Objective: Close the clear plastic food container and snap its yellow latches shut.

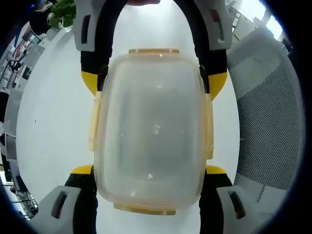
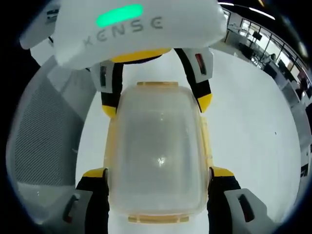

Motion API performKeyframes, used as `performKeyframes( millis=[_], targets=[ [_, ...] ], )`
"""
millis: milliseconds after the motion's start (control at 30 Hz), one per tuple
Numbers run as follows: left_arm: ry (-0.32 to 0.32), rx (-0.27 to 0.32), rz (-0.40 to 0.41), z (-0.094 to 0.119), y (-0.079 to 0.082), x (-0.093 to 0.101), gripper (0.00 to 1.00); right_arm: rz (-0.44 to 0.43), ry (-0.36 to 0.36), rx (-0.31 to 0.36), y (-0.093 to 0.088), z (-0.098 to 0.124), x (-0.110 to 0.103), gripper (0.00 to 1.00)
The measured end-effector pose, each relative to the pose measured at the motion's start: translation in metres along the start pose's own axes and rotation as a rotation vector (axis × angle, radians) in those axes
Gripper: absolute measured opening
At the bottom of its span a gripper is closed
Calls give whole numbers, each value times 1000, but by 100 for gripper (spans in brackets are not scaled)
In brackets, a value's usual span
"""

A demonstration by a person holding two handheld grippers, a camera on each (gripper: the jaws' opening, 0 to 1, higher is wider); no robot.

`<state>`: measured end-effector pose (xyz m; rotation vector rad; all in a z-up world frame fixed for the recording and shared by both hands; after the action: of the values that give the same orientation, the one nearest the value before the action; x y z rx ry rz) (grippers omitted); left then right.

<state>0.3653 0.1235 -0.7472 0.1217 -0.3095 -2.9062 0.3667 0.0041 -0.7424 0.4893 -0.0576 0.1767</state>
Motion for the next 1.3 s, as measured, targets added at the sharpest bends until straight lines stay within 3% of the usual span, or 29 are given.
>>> performKeyframes(
  millis=[1300],
  targets=[
    [-9, 3, -12, -2, 2, -15, 88, -21, 17, 9, -3, -4, 15, 86]
  ],
)
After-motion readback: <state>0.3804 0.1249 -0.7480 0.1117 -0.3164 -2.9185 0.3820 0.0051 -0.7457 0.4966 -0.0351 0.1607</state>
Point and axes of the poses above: the point that each gripper's makers call its tool centre point, and the gripper's own axes: z roughly backward along the fingers, x roughly to its right, y roughly out of its top, the point moved 9 cm from there along z, roughly backward along the fingers, and after that the axes turned 11 degrees about z, right-handed, at the moved point
